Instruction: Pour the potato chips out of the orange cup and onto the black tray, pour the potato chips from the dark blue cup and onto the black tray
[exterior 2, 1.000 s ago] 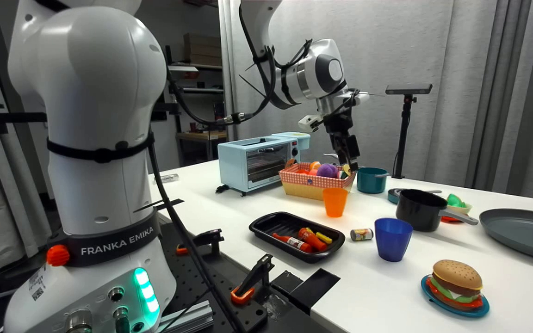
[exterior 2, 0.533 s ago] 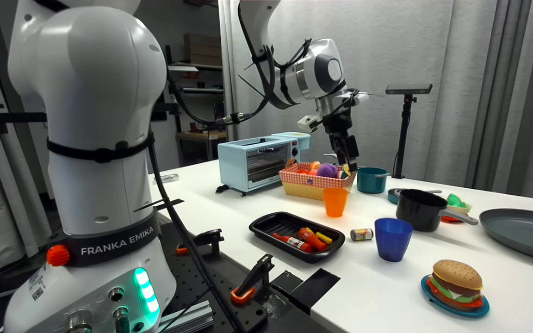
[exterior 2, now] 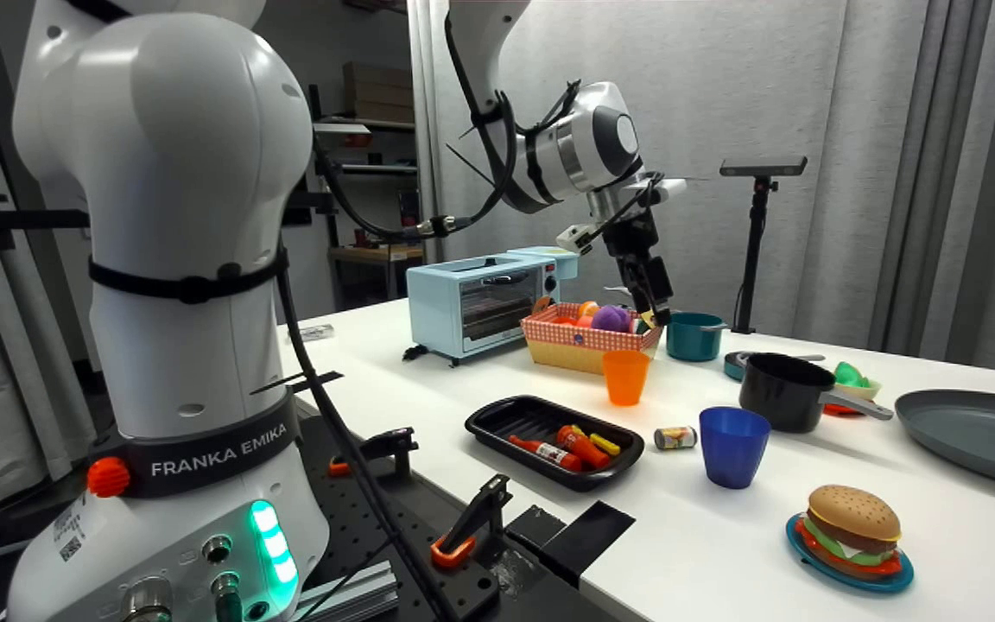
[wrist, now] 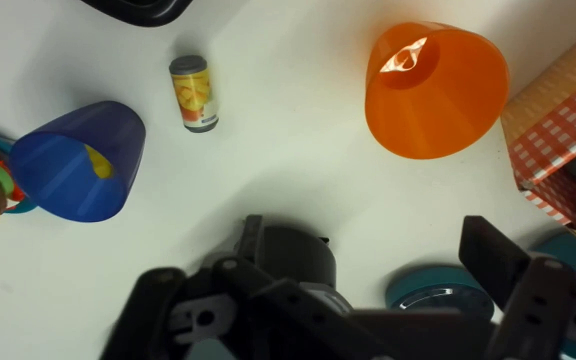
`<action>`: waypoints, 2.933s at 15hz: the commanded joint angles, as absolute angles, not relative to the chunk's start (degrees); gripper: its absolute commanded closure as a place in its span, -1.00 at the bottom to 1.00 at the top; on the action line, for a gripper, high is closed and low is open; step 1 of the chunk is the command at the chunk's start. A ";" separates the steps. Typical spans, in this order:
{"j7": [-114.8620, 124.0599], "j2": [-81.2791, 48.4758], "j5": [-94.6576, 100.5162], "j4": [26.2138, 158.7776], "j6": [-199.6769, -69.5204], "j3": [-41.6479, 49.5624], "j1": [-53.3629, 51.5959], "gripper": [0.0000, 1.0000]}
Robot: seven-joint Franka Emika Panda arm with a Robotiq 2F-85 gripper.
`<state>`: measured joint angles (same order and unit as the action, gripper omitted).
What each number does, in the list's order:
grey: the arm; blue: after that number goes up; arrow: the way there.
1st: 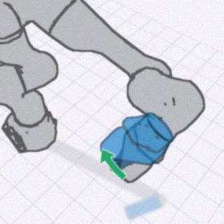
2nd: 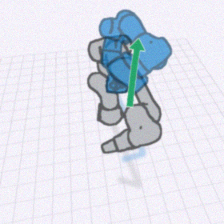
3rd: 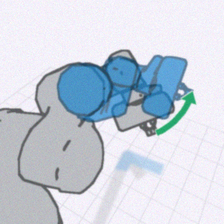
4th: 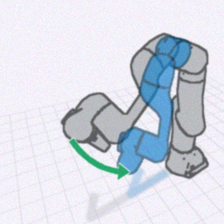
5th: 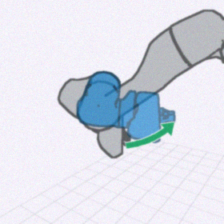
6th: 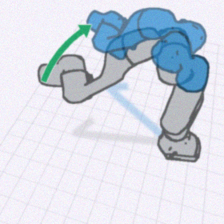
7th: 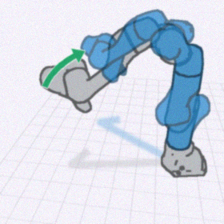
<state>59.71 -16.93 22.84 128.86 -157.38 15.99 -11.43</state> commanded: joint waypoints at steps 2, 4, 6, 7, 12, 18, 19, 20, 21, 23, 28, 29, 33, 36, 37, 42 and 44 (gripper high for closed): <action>71.44 -15.98 30.08 129.70 -157.89 20.31 -12.45 -1.00; 75.18 -15.39 32.18 129.88 -156.94 21.45 -12.05 -1.00; 78.37 -14.78 33.52 130.14 -155.96 22.25 -11.69 -1.00; 79.37 -14.36 33.56 130.41 -155.29 22.21 -11.26 -1.00; 80.31 -11.50 30.55 131.87 -149.20 19.47 -8.53 -1.00; 78.39 -9.92 24.73 132.56 -147.09 16.41 -3.19 -1.00; 77.87 -10.21 23.35 132.40 -147.52 16.12 -2.19 -1.00; 77.47 -10.51 22.17 132.27 -147.85 15.88 -1.37 -1.00; 76.90 -10.96 20.81 132.08 -148.02 15.69 -0.49 -1.00; 75.63 -11.65 18.16 132.08 -148.57 15.35 1.10 -1.00; 71.74 -14.67 13.44 130.61 -149.91 15.49 3.84 -1.00; 70.94 -15.46 12.66 130.06 -150.04 15.52 4.18 -1.00; 67.93 -19.49 9.92 127.11 -150.10 15.37 4.81 -1.00; 65.93 -22.82 7.95 124.40 -149.82 15.29 4.73 -1.00; 65.34 -24.03 7.29 123.42 -149.78 15.27 4.74 -1.00; 63.06 -28.39 4.14 119.67 -149.56 15.45 4.98 -1.00; 62.37 -29.60 2.99 118.63 -149.54 15.52 5.15 -1.00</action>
